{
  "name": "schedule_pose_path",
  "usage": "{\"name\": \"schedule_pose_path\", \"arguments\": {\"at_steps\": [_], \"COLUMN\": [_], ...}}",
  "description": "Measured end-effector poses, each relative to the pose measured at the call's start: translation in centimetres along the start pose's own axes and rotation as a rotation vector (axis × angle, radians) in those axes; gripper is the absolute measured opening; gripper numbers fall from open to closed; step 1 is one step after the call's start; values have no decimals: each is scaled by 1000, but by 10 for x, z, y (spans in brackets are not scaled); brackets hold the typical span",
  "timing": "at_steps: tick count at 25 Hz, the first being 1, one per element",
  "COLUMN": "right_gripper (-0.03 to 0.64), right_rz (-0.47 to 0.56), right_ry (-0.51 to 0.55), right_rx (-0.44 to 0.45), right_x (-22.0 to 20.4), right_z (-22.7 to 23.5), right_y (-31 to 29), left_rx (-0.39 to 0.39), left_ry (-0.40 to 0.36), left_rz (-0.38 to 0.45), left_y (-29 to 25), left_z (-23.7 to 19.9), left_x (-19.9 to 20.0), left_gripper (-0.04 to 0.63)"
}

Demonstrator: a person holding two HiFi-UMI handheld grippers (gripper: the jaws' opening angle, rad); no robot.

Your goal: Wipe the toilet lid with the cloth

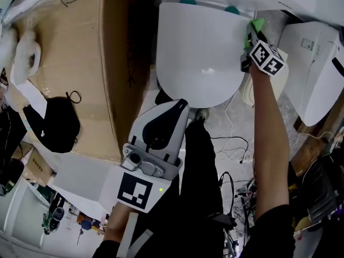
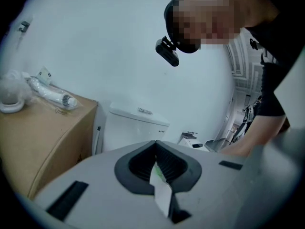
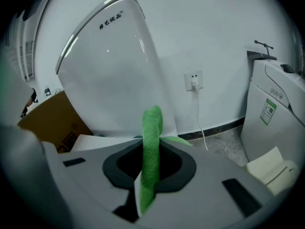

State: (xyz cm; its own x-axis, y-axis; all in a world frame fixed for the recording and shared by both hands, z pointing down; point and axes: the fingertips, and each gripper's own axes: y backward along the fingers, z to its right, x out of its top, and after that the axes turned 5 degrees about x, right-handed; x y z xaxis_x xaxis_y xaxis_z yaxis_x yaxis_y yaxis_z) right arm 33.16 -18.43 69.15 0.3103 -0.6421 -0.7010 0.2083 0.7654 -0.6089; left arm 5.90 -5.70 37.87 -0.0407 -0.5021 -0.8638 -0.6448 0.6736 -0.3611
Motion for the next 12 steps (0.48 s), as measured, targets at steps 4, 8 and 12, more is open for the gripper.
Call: {"name": "schedule_pose_path", "arguments": {"at_steps": [4,8,12], "right_gripper": [53,54,54], "right_rz": [-33,-92,-236], "right_ry": [122,297,567], "right_rx": [41,137,353], "right_x": [1,-1,-29], "right_z": [-10,-33,-73], "right_y": [-7,-15,-13], "left_rx": [12,11,15], "left_ry": [11,13,13], "left_rz": [7,7,3], "left_y": [0,4,8], "left_z": [-2,2,6], "left_x": [-2,-7,-13], "left_gripper": [8,8,8]}}
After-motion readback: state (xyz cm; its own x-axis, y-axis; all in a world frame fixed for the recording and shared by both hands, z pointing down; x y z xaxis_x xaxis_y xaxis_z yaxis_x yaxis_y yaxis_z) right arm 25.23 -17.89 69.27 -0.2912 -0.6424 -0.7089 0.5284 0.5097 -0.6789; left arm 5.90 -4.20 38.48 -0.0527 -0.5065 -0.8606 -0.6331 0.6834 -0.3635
